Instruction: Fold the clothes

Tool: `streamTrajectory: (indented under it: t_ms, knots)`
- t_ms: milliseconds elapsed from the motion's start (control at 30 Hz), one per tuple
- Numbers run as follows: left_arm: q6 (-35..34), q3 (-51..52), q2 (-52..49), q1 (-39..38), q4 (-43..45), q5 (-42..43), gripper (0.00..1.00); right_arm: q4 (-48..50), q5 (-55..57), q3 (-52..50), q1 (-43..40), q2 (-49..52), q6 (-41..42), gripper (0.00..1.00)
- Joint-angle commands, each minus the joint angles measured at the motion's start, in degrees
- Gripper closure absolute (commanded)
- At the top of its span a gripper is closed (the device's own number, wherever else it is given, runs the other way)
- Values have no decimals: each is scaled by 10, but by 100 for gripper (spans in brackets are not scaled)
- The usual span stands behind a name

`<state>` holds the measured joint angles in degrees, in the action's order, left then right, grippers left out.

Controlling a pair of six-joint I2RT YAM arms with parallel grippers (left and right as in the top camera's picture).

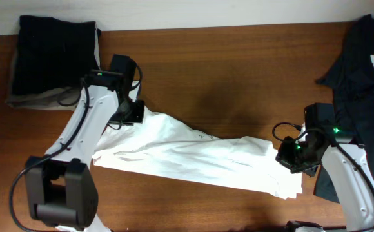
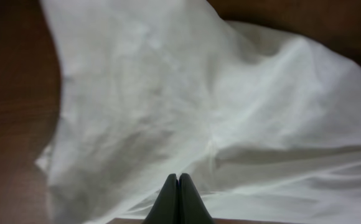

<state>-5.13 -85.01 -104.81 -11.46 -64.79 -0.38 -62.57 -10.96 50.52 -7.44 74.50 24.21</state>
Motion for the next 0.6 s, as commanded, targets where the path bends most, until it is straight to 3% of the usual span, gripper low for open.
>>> streamTrajectory:
  t_ms: [0,400,567]
  knots:
    - [20,-4,-70,5,1,30,100,18,-15,-24,4,18,-2,96]
    - [20,-4,-192,43,20,28,100,220,-49,-178,3,30,38,96]
    - [20,-4,-211,88,26,32,99,269,-34,-178,0,118,58,96]
